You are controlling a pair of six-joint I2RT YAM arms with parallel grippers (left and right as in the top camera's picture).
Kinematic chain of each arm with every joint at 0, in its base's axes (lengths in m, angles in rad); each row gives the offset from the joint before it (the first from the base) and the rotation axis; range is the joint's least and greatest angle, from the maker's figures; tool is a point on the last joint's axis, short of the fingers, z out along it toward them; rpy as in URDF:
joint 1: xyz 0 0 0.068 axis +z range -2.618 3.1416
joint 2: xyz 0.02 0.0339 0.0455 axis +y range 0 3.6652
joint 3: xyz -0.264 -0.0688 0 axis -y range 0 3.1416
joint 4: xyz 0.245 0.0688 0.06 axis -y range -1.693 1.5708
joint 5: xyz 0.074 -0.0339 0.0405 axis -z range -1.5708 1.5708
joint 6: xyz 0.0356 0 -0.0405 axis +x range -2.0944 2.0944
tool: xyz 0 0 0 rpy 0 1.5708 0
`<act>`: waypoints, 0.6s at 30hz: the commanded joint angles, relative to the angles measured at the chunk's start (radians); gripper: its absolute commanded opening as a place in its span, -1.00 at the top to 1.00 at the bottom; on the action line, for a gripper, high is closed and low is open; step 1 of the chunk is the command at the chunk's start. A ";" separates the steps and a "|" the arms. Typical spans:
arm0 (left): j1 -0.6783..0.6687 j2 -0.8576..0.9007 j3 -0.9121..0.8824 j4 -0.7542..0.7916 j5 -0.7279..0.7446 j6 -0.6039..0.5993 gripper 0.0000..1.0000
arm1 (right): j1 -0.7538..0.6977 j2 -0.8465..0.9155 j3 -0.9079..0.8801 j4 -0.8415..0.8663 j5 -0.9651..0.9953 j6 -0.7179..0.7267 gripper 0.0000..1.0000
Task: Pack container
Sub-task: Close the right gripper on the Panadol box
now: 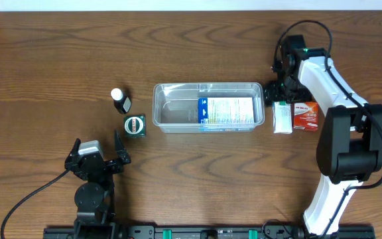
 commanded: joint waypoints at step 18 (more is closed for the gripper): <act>0.000 0.002 -0.021 -0.032 -0.027 0.017 -0.96 | -0.001 -0.005 -0.002 0.004 -0.026 0.011 -0.66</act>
